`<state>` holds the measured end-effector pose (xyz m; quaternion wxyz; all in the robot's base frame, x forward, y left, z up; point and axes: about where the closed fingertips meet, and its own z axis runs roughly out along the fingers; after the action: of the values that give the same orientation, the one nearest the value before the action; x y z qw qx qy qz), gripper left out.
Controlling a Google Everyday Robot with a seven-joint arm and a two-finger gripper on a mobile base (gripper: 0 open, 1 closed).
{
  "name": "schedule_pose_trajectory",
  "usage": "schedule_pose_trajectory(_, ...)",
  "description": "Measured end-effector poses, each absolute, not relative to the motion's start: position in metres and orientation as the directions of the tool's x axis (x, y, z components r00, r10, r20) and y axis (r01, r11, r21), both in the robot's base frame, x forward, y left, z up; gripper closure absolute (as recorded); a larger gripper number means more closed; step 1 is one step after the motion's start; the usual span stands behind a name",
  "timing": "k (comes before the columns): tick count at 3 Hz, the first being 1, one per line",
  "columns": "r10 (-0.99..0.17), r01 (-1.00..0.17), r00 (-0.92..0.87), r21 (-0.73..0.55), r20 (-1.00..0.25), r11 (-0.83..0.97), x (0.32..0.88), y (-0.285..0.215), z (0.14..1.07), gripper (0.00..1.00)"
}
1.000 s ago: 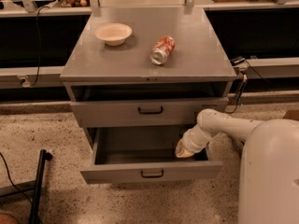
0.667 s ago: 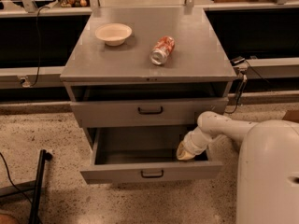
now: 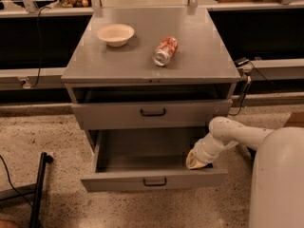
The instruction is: Open middle drawer
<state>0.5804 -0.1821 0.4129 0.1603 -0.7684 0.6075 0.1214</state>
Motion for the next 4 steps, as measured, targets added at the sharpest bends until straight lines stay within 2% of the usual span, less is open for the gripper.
schedule_pose_trajectory(1,-0.886,-0.963,0.268,-0.071,-0.379,-0.261,0.568,-0.186,0.415,1.0)
schedule_pose_trajectory(2,-0.867,-0.955,0.296,-0.102,-0.402,-0.279,0.553,-0.195,0.43,1.0)
schedule_pose_trajectory(3,-0.838,-0.957,0.283,-0.195,-0.466,-0.215,0.537,-0.197,0.435,1.0)
schedule_pose_trajectory(4,-0.841,-0.957,0.273,-0.22,-0.467,-0.189,0.539,-0.203,0.435,1.0)
